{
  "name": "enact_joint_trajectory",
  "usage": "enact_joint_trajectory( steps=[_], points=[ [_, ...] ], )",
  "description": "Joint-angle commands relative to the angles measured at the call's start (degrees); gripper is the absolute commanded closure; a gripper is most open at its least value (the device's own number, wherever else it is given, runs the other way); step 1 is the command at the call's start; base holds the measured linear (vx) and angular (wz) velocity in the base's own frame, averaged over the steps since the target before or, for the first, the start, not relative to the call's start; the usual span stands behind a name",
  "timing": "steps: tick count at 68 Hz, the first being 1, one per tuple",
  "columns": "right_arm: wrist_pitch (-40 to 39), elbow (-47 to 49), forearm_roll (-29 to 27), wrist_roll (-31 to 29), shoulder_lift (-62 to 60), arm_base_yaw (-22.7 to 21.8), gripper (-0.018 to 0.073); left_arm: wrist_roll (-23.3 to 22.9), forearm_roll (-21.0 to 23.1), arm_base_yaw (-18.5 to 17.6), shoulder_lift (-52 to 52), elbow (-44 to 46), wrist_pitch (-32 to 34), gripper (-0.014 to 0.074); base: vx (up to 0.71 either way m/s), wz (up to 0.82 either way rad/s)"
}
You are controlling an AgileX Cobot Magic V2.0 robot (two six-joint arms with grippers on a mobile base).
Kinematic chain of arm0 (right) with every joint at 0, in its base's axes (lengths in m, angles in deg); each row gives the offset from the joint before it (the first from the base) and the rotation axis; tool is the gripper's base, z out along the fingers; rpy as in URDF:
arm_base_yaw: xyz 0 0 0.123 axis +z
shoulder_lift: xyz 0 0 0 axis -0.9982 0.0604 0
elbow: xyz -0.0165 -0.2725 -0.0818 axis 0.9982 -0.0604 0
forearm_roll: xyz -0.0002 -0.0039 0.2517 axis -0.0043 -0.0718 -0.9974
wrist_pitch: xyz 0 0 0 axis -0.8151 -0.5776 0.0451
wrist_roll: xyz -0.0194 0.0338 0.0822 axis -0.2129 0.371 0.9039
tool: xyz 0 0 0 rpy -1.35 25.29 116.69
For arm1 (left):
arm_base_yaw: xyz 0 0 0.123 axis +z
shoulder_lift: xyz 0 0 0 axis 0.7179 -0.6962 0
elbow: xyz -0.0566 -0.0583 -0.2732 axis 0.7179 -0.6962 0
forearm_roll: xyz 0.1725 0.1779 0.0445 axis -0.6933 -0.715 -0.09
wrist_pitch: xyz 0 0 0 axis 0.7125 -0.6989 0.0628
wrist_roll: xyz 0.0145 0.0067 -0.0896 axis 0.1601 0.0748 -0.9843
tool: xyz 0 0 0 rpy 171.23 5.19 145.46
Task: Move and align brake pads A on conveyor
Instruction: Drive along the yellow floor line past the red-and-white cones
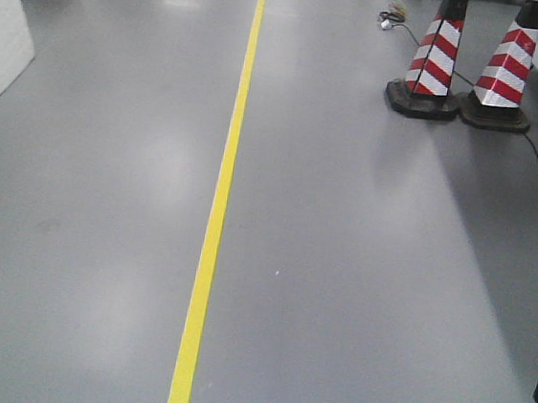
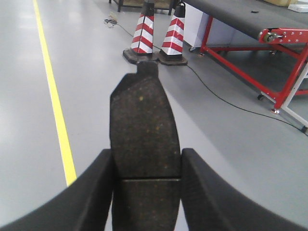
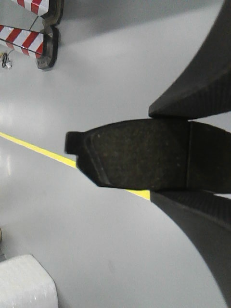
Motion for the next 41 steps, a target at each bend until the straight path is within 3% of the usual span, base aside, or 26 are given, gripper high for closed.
enact_joint_trajectory(
  steps=[1, 22, 41],
  points=[
    [-5.89, 1.83, 0.13, -0.22, 0.14, -0.20, 0.0564, -0.07, -0.91, 0.01, -0.92, 1.47, 5.69, 0.0603, 0.67, -0.19],
    [-5.89, 1.83, 0.13, -0.22, 0.14, -0.20, 0.0564, -0.07, -0.91, 0.01, -0.92, 1.47, 5.69, 0.0603, 0.68, -0.16],
    [-5.89, 1.83, 0.13, -0.22, 0.14, -0.20, 0.0564, -0.07, -0.91, 0.01, -0.92, 1.47, 5.69, 0.0603, 0.70, 0.06]
  ],
)
